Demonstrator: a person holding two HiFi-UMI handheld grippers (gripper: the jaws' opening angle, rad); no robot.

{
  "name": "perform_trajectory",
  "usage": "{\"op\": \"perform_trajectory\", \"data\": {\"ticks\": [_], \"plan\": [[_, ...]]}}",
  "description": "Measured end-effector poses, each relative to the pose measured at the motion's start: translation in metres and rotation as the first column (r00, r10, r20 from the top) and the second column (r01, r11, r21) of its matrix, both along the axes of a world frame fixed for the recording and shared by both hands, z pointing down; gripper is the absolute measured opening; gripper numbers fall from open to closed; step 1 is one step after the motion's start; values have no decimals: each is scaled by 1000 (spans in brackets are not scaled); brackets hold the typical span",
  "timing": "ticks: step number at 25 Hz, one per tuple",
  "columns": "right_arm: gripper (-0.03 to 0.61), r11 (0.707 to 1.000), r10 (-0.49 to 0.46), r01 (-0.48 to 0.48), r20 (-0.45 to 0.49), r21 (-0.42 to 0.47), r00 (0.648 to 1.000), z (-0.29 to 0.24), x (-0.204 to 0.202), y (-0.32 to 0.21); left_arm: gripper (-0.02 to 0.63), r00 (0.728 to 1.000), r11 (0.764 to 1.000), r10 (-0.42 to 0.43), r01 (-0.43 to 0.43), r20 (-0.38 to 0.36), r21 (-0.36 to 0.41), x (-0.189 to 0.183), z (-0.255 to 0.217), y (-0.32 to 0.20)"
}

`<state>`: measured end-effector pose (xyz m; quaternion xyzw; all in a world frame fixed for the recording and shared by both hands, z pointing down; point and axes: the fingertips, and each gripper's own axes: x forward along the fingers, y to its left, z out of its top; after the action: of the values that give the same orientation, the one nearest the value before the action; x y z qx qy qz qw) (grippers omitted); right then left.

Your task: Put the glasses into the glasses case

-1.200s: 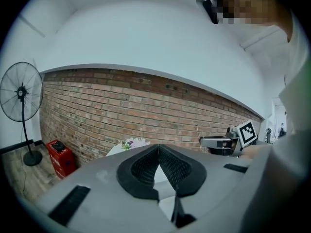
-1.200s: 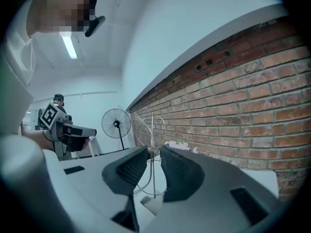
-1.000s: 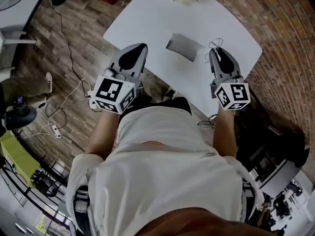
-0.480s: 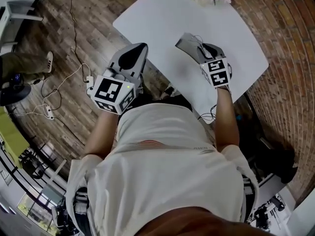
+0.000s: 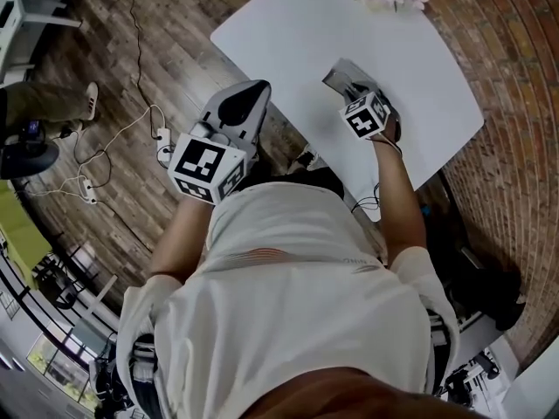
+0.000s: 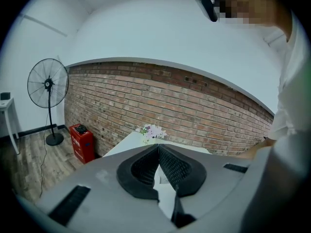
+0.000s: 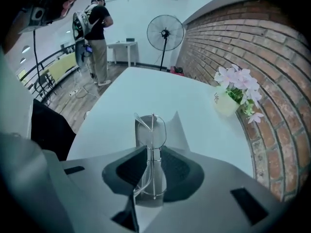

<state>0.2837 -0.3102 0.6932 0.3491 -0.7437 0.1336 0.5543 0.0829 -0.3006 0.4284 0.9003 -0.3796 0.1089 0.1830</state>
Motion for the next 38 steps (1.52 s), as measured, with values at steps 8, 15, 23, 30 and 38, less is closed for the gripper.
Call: {"op": "perform_trajectory", "data": {"ticks": [8,15,23,30,38], "plan": [[143,997,-10,5,-58,-77,998,18,0,0,14,1000,1000,4,-4,-4,-7,-10,1,1],[179,999,48,-48,-10,-24,999,-4,0,1,14,1000,1000,18,-18,-24,2,-13,-4,1],[110,912,256,-337,316,234,914,-144,3,0,14,993,993,100,-96,-67,67,2,-28,-2],[81,749,241,-490,506,446,828,-267,11,12,14,975,972,193,-175,-107,160,24,-61,-11],[52,521,182,-660,686,540,705,-356,29,65,14,959,945,252,-215,-129,245,40,-95,-10]]}}
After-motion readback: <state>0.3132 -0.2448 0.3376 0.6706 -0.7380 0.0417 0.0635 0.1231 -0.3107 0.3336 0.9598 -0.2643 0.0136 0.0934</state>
